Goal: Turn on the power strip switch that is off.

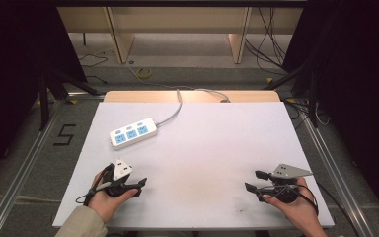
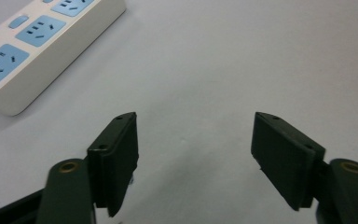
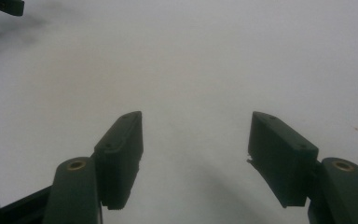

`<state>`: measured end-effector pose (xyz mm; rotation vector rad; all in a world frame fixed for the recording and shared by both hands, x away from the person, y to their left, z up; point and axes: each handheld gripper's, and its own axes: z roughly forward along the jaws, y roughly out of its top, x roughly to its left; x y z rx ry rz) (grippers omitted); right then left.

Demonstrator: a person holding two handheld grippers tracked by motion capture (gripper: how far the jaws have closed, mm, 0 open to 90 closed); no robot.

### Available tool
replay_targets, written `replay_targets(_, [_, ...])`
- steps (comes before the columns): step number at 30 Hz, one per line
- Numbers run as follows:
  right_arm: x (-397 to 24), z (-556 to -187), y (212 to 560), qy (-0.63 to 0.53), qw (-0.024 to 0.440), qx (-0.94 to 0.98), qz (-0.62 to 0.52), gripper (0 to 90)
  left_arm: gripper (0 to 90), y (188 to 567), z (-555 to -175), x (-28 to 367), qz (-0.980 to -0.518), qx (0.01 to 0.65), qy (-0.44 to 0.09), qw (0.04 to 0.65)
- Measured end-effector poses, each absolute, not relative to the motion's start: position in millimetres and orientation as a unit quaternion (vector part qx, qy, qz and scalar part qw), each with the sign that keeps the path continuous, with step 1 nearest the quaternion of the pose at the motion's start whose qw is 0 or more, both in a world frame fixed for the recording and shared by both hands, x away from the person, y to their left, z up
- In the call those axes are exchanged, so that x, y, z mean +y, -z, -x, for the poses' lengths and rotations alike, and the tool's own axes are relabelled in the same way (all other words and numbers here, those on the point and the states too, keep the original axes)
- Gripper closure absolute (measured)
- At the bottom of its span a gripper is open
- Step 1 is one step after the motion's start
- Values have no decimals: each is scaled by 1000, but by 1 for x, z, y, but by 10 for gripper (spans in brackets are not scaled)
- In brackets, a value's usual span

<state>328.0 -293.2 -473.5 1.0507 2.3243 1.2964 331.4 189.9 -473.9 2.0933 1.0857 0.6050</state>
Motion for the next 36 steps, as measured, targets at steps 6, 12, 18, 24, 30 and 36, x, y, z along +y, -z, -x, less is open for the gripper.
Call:
replay_targets(6, [-292,-327,473,-446,141,807,-361,364,669,468,-330,194,-811,416,-263,316])
replay_targets(12, [-292,-327,473,-446,141,806,-362,364,896,466,-330,198,-810,427,-259,308])
replay_targets(18, [-292,-327,473,-446,141,807,-361,363,897,463,-332,199,-808,431,-255,309])
replay_targets(24, [-291,-328,473,-446,141,806,-362,363,898,459,-338,201,-805,437,-257,307])
replay_targets(30, [-290,-329,475,-443,140,808,-362,361,898,457,-344,201,-801,446,-256,307])
replay_targets(36, [-289,-329,475,-444,141,808,-360,359,898,456,-348,203,-802,452,-254,298])
